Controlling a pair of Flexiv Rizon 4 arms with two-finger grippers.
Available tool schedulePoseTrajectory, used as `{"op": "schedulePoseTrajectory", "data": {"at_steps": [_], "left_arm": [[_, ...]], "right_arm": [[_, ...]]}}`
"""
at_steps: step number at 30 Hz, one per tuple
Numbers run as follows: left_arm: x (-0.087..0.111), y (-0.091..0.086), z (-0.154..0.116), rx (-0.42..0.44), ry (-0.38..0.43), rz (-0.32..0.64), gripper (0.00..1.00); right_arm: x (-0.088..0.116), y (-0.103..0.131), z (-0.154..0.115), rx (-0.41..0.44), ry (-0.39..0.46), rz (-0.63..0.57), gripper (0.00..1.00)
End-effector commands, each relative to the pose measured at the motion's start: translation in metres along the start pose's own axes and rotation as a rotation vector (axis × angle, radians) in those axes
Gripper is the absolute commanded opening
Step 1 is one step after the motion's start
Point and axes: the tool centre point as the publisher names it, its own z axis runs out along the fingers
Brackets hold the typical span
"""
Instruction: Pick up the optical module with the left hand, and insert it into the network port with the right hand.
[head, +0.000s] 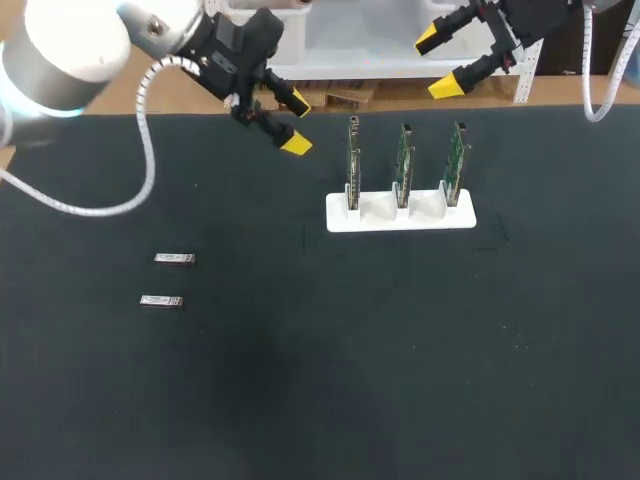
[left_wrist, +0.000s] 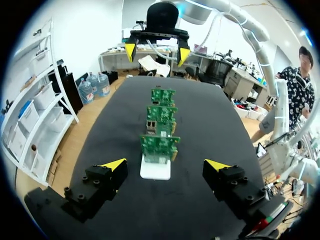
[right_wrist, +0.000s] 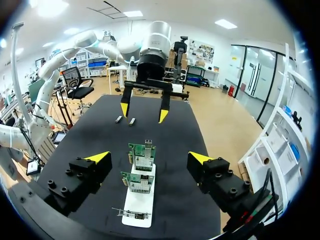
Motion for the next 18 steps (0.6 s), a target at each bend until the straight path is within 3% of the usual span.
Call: {"op": "schedulePoseTrajectory", "data": {"at_steps": [1,12,18], "left_arm": [[0.004,-0.001,-0.015,0.08,0.146,0.01,1.0],[0.035,-0.031,-0.037,0.14,0.365,0.011,1.0],[0.046,-0.04,-0.041,0.137,0.41,-0.008,1.0]], "right_arm": [[0.0,0.002,0.0,0.004,0.0,0.0,1.0],[0.0,0.002,0.0,0.004,0.0,0.0,1.0],[0.0,0.002,0.0,0.004,0.0,0.0,1.0]]}}
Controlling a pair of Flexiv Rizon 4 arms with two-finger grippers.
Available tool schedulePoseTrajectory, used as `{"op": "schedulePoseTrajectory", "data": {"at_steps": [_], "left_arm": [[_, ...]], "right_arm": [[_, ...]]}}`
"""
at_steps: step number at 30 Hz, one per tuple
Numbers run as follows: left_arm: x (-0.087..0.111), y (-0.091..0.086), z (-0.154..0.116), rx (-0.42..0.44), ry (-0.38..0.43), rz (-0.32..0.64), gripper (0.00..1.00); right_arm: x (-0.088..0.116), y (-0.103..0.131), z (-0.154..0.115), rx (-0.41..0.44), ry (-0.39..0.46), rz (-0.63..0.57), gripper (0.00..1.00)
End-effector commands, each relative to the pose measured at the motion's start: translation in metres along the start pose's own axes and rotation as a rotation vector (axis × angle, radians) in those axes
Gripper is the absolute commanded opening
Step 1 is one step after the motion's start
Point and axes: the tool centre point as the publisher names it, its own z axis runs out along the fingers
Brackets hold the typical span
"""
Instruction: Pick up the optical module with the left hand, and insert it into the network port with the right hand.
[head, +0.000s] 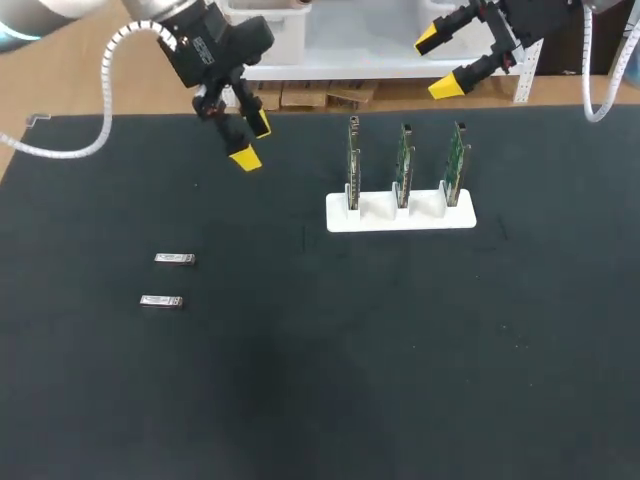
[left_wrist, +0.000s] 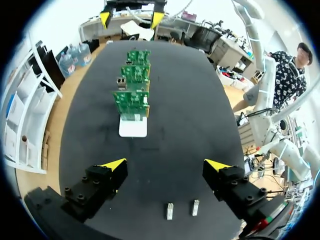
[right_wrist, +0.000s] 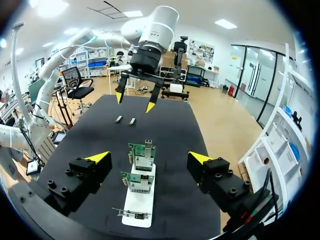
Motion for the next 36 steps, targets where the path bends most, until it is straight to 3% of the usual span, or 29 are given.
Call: {"op": "schedulePoseTrajectory", "data": {"at_steps": [1,9,25,27,30,36], "left_arm": [[0.003,-0.004,-0.001,0.005,0.081,-0.027,1.0],[0.016,-0.012,0.005,0.004,0.093,-0.082,1.0],[0.017,-0.011,0.006,-0.005,0.079,-0.092,1.0],[0.004,0.002,0.009,0.001,0.17,-0.053,1.0],[0.002,0.008,0.015,0.001,0.309,-0.024,1.0],[0.015,-0.003,0.025,0.017,0.395,0.013,1.0]], "right_arm": [[0.0,0.002,0.0,0.004,0.0,0.0,1.0],[0.0,0.002,0.0,0.004,0.0,0.0,1.0],[0.0,0.002,0.0,0.004,0.0,0.0,1.0],[0.0,0.002,0.0,0.004,0.0,0.0,1.0],[0.0,0.002,0.0,0.004,0.0,0.0,1.0],[0.0,0.002,0.0,0.004,0.0,0.0,1.0]]}}
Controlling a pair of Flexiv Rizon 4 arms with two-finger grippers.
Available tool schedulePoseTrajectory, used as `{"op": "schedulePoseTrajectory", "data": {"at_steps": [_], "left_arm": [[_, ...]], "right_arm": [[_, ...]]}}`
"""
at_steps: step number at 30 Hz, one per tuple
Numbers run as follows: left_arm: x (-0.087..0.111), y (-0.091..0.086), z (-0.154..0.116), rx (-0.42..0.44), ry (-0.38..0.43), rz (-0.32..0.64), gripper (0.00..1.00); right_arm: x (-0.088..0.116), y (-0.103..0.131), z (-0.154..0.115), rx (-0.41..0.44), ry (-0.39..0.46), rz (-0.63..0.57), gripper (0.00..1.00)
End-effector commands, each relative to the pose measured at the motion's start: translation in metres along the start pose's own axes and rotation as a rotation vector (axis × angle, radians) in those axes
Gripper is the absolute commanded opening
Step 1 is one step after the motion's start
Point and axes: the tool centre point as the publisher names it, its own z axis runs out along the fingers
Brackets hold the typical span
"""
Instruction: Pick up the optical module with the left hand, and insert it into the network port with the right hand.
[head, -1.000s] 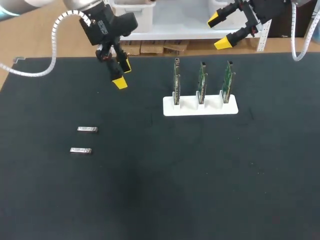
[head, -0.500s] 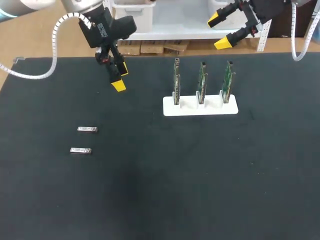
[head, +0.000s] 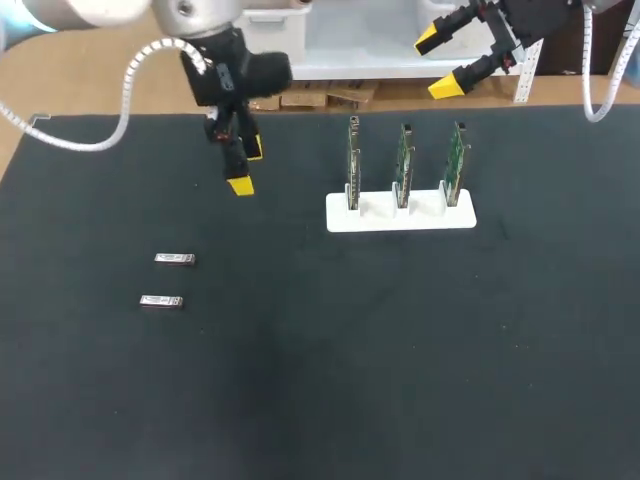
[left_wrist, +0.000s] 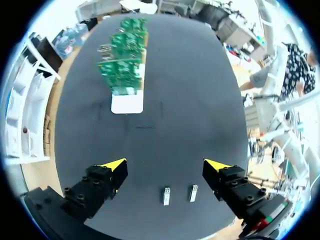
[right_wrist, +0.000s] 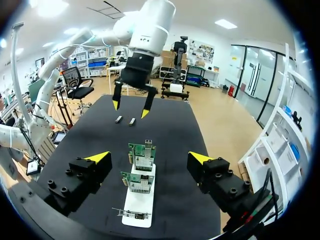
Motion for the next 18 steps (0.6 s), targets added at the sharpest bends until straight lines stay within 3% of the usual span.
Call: {"op": "schedulePoseTrajectory", "data": {"at_steps": [1,5,18], "left_arm": [[-0.003,0.005,0.001,0.034,0.129,0.007,1.0],[0.007,-0.005,0.009,0.023,0.171,-0.018,1.0],[0.069,-0.046,0.029,0.075,0.153,-0.21,1.0]], "right_arm": [[0.0,0.002,0.0,0.004,0.0,0.0,1.0],[0.0,0.002,0.0,0.004,0.0,0.0,1.0],[0.0,0.002,0.0,0.004,0.0,0.0,1.0]]}}
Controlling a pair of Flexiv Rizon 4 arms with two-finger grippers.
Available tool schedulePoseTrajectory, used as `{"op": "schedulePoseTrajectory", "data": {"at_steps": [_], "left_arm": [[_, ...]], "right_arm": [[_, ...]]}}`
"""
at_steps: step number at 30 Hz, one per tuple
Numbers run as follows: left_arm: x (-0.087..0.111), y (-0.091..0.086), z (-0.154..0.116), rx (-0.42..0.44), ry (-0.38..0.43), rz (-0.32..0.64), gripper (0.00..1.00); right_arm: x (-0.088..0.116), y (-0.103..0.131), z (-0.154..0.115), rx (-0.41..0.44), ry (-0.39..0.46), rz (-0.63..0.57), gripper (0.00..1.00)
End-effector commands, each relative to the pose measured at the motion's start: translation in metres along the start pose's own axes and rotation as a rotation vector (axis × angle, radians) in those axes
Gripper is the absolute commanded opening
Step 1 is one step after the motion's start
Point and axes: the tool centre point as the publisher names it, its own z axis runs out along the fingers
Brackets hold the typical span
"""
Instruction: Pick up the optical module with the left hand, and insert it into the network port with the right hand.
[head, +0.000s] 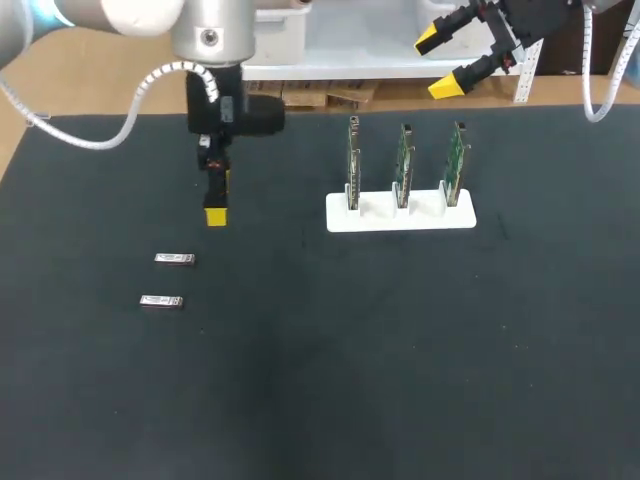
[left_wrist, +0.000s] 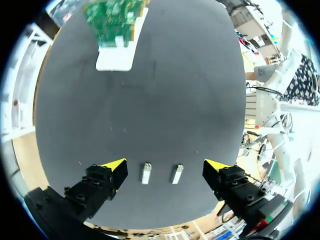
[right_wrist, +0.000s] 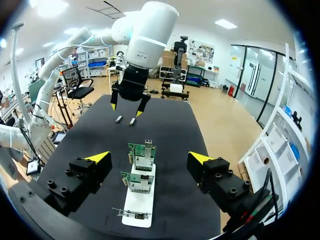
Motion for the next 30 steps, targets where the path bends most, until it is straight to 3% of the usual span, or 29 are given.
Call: {"op": "schedulePoseTrajectory", "data": {"at_steps": [1,15,20,30], "left_arm": [[0.021,-0.013,0.009,-0.02,-0.051,-0.022,1.0],[0.045,-0.005,0.017,0.045,0.119,-0.068,1.0],[0.042,0.003,0.007,0.01,0.025,-0.056,1.0],[0.042,0.003,0.007,0.01,0.025,-0.056,1.0]], "right_arm": [[0.0,0.002,0.0,0.004,0.0,0.0,1.0],[0.0,0.002,0.0,0.004,0.0,0.0,1.0],[0.0,0.002,0.0,0.004,0.0,0.0,1.0],[0.0,0.002,0.0,0.004,0.0,0.0,1.0]]}}
